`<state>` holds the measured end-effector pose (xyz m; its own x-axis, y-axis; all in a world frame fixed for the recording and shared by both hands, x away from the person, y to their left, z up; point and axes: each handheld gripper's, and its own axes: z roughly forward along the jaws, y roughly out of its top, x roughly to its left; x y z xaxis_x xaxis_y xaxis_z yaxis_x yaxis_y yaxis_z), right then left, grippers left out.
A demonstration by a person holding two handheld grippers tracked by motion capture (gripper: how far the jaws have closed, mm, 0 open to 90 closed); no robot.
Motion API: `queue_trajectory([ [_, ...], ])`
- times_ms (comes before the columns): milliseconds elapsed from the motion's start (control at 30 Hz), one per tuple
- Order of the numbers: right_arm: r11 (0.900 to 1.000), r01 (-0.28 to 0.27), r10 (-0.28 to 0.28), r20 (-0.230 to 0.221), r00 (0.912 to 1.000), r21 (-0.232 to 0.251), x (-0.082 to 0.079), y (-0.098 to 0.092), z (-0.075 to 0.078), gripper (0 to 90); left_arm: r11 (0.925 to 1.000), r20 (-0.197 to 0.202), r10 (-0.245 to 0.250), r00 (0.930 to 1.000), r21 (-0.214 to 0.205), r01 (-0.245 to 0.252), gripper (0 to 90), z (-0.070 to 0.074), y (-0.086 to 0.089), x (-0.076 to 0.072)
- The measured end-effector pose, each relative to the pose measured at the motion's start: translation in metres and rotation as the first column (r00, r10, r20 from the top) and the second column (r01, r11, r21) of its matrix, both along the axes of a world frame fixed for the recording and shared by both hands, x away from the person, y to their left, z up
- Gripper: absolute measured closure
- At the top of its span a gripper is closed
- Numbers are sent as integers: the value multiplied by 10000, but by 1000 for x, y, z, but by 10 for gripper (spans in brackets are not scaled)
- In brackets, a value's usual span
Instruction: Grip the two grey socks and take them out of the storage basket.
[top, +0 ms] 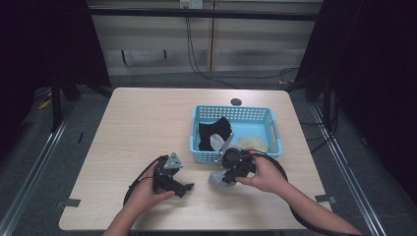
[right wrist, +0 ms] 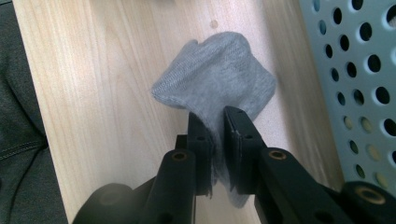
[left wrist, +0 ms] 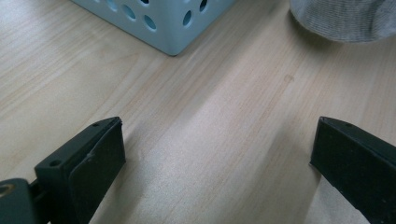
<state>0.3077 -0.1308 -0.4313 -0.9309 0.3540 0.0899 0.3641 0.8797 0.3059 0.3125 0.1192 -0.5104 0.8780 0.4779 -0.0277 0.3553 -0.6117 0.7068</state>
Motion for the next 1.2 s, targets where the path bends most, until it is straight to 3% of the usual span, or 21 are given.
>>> queue_trajectory([
  [133,10000,42,-42,-29,10000,-60,0,-1,-1,800,10000,0,0,10000,2,0,23,0,0,0],
  [500,9997,179,-183,-245,9995,-175,-3,-7,-1,576,10000,2,0,10000,1,0,24,0,0,0],
  [600,9994,256,-261,-254,9993,-230,-3,-9,1,549,10000,2,2,10000,-2,-2,24,0,0,0],
  [833,9972,666,-660,-195,9976,332,1,-18,23,464,10000,0,4,10000,-3,-4,23,0,0,0],
  [1200,9921,1009,-1008,-60,9949,745,24,-24,49,458,10000,-4,5,10000,-4,-5,23,0,0,0],
])
